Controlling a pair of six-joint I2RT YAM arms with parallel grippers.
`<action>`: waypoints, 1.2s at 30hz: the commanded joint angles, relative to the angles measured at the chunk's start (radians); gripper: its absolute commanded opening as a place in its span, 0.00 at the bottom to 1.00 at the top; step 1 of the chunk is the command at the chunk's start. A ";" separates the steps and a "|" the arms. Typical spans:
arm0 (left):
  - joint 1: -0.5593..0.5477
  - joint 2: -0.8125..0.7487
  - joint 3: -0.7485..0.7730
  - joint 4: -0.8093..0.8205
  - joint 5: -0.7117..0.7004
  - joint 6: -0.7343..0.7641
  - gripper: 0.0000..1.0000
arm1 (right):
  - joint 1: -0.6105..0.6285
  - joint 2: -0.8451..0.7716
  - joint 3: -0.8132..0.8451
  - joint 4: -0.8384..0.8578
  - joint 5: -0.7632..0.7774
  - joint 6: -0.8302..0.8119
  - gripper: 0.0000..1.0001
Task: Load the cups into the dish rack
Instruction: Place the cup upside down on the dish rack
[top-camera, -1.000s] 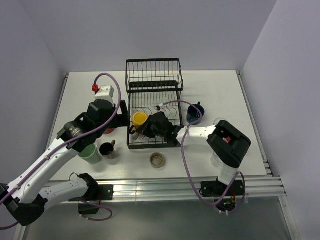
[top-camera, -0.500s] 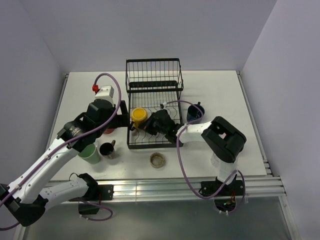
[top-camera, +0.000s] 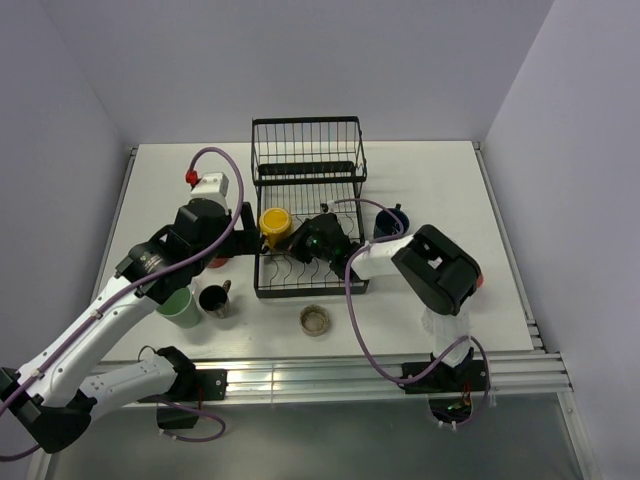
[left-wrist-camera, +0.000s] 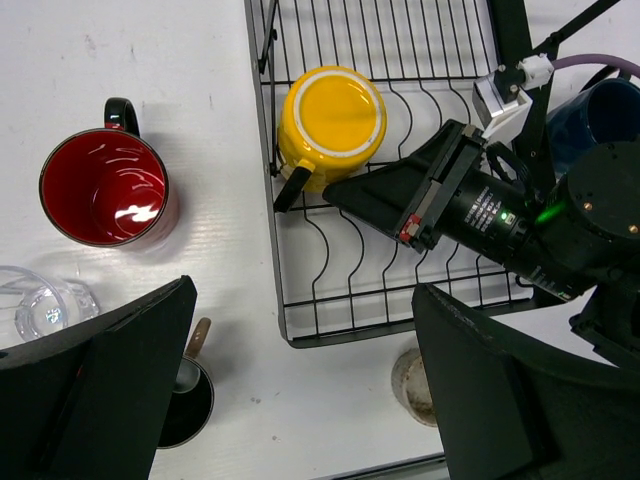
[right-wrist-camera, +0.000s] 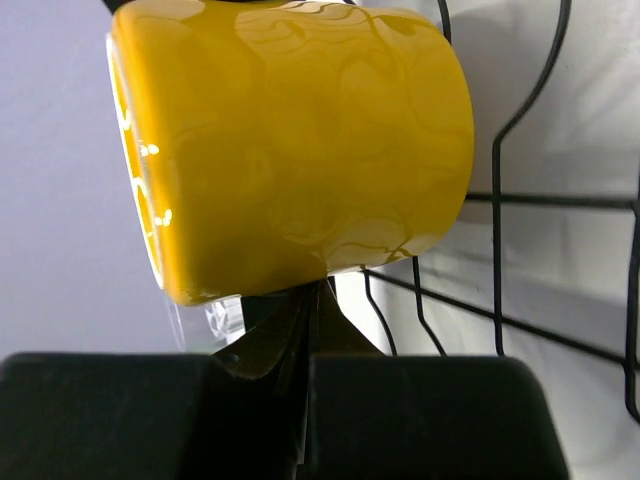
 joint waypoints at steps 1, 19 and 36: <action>0.007 -0.020 -0.016 0.023 0.002 0.012 0.97 | -0.020 0.029 0.048 0.099 -0.035 0.034 0.00; 0.016 -0.013 -0.008 0.014 0.005 0.021 0.97 | -0.089 0.103 0.117 0.184 -0.066 0.098 0.00; 0.021 -0.006 -0.011 0.003 0.009 0.012 0.96 | -0.146 0.175 0.213 0.193 -0.075 0.114 0.00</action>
